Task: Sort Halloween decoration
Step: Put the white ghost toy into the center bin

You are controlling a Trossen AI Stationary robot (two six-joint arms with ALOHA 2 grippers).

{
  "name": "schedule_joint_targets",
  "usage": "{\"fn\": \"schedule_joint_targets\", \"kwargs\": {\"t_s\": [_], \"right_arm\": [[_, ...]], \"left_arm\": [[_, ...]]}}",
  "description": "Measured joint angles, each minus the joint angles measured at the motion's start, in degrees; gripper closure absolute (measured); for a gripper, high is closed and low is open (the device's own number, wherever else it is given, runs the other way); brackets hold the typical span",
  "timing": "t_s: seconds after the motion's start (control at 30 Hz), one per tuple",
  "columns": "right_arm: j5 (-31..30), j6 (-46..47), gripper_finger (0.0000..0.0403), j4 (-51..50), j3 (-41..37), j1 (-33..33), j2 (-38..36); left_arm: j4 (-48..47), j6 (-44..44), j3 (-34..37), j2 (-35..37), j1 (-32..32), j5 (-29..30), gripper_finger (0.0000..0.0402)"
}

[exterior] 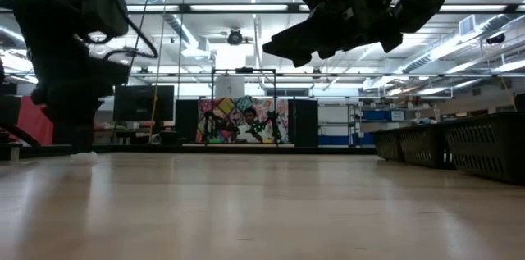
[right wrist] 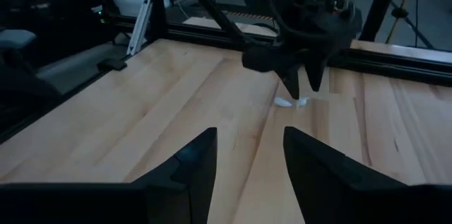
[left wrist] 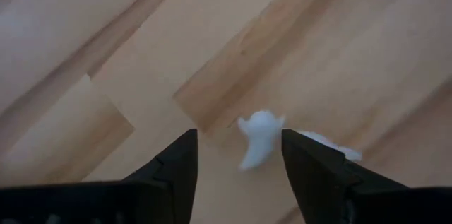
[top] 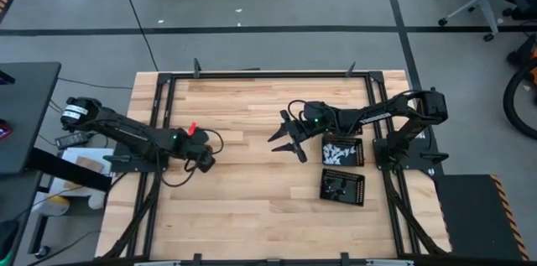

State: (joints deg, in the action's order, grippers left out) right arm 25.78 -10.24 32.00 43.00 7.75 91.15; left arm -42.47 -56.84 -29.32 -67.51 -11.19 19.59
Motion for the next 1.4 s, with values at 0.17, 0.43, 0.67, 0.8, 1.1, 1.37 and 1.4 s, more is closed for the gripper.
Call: {"fn": "schedule_joint_targets", "kwargs": {"t_s": [0.17, 0.43, 0.67, 0.8, 1.1, 1.37, 1.4], "right_arm": [[0.0, 0.0, 0.0234, 0.12, 0.0, 0.0, -0.02], [0.0, -0.02, 0.0234, 0.28, 0.0, 0.37, -0.02], [-0.02, -0.02, 0.0234, 0.3, 0.0, 0.37, -0.04], [-0.02, -0.02, 0.0234, 0.3, 0.0, 0.39, -0.04], [-0.04, -0.02, 0.0234, 0.3, 0.0, 0.39, -0.04], [-0.57, -0.02, 0.0234, -4.89, -0.04, 1.02, -1.34], [-1.41, -0.02, 0.0234, -6.81, -0.04, 1.34, -2.2]], "left_arm": [[6.41, 0.0, 3.99, -0.04, 2.19, -0.83, 0.0201], [7.56, 0.34, 4.59, 0.01, 2.39, -3.08, 0.0238], [7.33, 0.76, 4.53, 0.07, 2.39, -3.92, 0.0309], [7.16, 0.97, 4.48, 0.13, 2.38, -4.13, 0.035], [9.03, 4.58, 3.44, 0.02, 2.34, -6.13, 0.0378], [14.9, 9.26, 1.22, 0.04, 2.38, -5.48, 0.0387], [16.0, 9.88, 1.16, 0.04, 2.44, -5.27, 0.0389]]}}
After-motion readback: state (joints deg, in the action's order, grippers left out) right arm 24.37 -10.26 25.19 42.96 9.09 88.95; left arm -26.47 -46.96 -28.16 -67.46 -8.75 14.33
